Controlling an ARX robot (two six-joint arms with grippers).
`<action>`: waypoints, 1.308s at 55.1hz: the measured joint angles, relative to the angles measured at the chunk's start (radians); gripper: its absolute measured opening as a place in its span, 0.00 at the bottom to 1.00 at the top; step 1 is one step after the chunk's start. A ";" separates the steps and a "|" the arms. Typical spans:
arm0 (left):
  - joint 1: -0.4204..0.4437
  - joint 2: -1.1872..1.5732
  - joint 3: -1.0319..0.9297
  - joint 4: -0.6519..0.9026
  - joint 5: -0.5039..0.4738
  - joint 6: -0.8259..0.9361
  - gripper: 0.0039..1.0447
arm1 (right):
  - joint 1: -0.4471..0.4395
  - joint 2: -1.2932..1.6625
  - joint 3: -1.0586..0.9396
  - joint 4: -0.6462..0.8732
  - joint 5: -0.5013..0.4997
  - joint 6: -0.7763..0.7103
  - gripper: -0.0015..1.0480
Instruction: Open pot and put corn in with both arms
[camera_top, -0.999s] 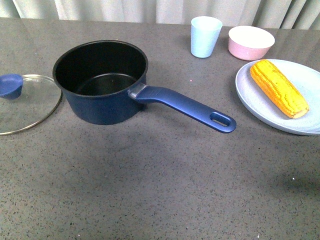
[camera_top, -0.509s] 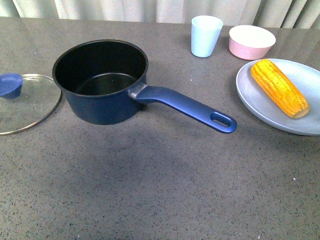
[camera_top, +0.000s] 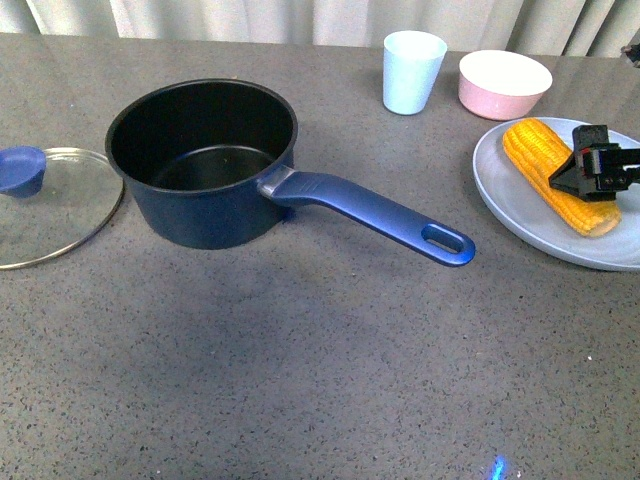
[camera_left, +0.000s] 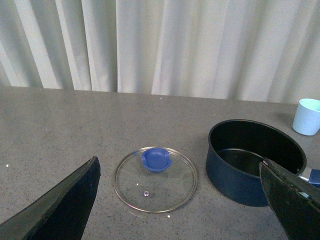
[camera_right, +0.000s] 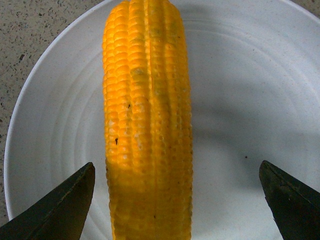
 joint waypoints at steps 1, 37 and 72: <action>0.000 0.000 0.000 0.000 0.000 0.000 0.92 | 0.002 0.007 0.008 -0.003 0.001 0.000 0.91; 0.000 0.000 0.000 0.000 0.000 0.000 0.92 | 0.035 0.031 0.068 -0.029 -0.033 0.020 0.25; 0.000 0.000 0.000 0.000 0.000 0.000 0.92 | 0.470 0.002 0.346 -0.145 -0.174 0.128 0.19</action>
